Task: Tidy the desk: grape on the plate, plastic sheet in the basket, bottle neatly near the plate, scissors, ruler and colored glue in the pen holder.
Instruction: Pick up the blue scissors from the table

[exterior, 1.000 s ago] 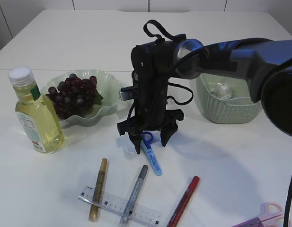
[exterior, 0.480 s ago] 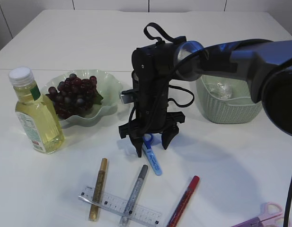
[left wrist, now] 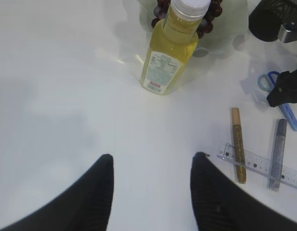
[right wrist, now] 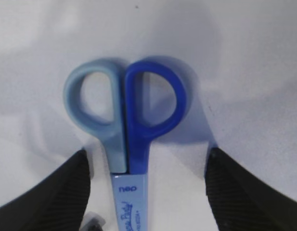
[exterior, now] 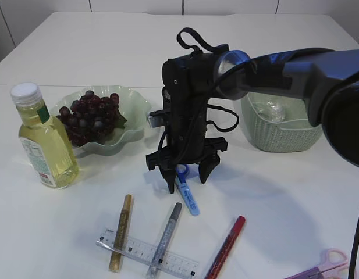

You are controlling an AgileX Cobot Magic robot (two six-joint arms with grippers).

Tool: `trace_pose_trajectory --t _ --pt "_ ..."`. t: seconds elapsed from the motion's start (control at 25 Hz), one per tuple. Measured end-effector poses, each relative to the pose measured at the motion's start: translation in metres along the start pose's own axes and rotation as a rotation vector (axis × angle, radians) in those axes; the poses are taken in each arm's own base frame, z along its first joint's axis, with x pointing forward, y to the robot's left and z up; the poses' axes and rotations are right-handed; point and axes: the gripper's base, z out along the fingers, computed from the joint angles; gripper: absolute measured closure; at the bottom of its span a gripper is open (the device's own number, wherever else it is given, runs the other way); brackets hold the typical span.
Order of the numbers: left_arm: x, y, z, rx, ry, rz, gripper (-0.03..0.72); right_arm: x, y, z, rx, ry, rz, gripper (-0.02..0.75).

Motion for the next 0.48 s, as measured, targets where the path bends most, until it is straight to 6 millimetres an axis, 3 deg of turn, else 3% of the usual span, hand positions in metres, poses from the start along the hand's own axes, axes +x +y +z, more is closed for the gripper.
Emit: trace_pose_trajectory --t 0.36,0.48 --pt "0.0000 0.0000 0.0000 0.000 0.000 0.000 0.309 0.0000 0.0000 0.0000 0.000 0.000 0.000 0.155" --pt "0.0000 0.0001 0.0000 -0.001 0.000 0.000 0.309 0.0000 -0.0002 0.0000 0.002 0.000 -0.001 0.195"
